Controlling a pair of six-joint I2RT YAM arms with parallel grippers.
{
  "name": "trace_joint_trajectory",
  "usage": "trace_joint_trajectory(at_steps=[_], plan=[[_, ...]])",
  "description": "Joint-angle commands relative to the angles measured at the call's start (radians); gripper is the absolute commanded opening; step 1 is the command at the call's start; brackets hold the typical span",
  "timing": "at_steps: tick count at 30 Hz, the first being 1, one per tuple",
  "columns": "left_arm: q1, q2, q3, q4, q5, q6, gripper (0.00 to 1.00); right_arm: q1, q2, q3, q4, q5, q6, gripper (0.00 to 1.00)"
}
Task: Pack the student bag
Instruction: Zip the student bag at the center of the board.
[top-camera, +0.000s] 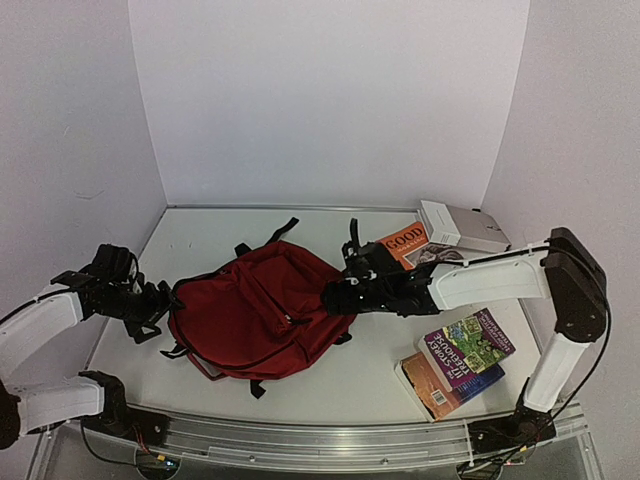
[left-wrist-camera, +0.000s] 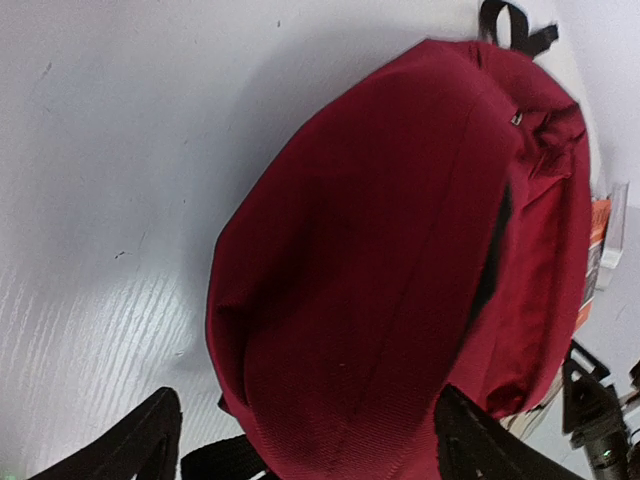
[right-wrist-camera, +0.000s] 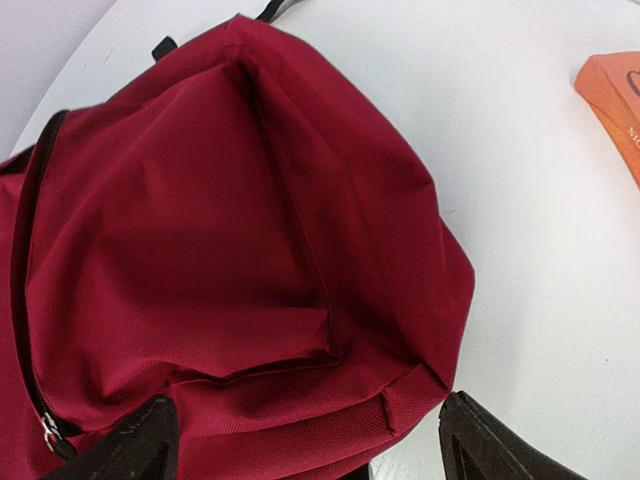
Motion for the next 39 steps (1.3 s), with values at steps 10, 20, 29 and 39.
trace_joint_trajectory(at_steps=[10, 20, 29, 39], plan=[[0.001, 0.152, -0.015, 0.107, 0.138, 0.026, 0.07, -0.013, 0.130, -0.007, 0.065, 0.066, 0.069, 0.44], [-0.181, 0.104, -0.021, 0.159, 0.314, 0.011, 0.00, -0.137, 0.286, 0.179, 0.108, 0.000, -0.044, 0.38], [-0.513, 0.275, 0.111, 0.315, 0.343, 0.021, 0.07, -0.208, 0.349, 0.368, 0.085, -0.025, -0.150, 0.34], [-0.556, 0.313, 0.278, 0.127, 0.116, 0.051, 0.71, -0.206, 0.026, 0.119, -0.048, -0.058, -0.038, 0.73]])
